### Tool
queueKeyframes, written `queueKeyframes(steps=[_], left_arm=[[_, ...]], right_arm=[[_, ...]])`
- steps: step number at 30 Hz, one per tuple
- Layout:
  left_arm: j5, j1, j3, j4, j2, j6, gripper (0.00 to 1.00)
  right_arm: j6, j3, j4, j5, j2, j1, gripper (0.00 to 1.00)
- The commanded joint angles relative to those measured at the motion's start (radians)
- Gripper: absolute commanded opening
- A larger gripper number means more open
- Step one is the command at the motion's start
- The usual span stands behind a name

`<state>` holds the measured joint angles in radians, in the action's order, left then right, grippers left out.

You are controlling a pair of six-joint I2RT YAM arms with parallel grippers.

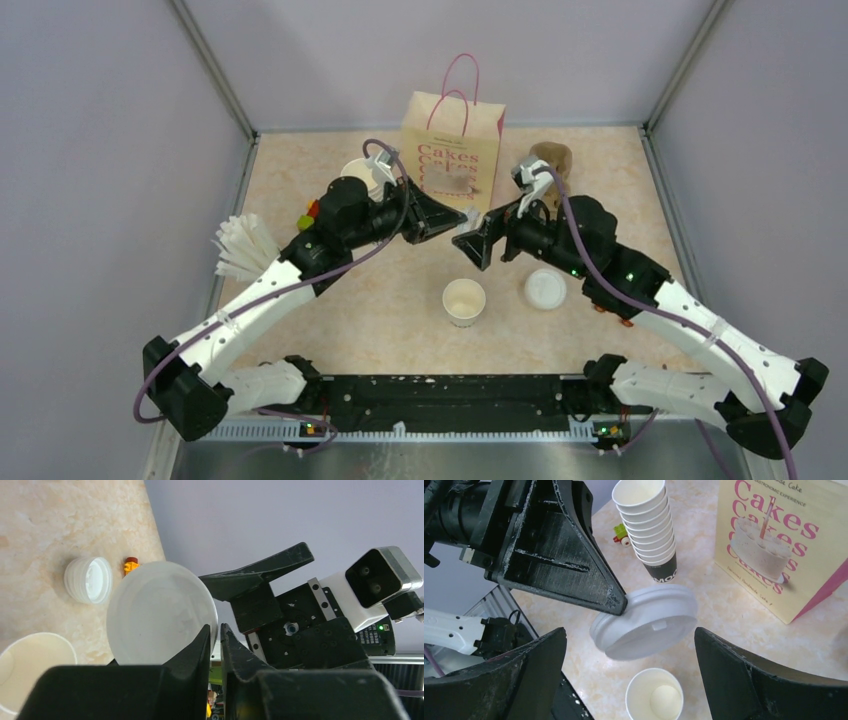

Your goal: Pack the takeout coffee

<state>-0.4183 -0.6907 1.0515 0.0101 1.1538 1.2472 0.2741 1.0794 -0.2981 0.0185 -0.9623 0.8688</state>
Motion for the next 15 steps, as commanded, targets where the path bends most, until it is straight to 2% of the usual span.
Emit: queueKeyframes(steps=[1, 4, 7, 11, 12, 15], left_arm=[[0.040, -0.002, -0.038, -0.037, -0.062, -0.068, 0.12], [0.037, -0.001, -0.062, -0.018, -0.081, -0.044, 0.00], [0.019, -0.001, -0.050, -0.018, -0.085, -0.035, 0.00], [0.004, -0.001, -0.015, -0.038, -0.083, -0.067, 0.00], [0.008, -0.001, 0.001, -0.075, -0.079, -0.103, 0.01], [0.055, -0.002, 0.095, -0.308, -0.038, -0.350, 0.17]], right_arm=[[0.037, -0.031, 0.062, -0.008, 0.064, 0.008, 0.96], [0.007, -0.090, 0.116, 0.109, 0.114, 0.008, 0.97], [-0.041, -0.204, 0.251, 0.181, 0.197, 0.007, 0.99], [-0.086, -0.265, 0.272, 0.076, 0.267, 0.007, 0.99], [-0.097, -0.250, 0.248, 0.059, 0.269, 0.007, 0.99], [-0.098, -0.206, 0.180, 0.040, 0.269, 0.007, 0.99]])
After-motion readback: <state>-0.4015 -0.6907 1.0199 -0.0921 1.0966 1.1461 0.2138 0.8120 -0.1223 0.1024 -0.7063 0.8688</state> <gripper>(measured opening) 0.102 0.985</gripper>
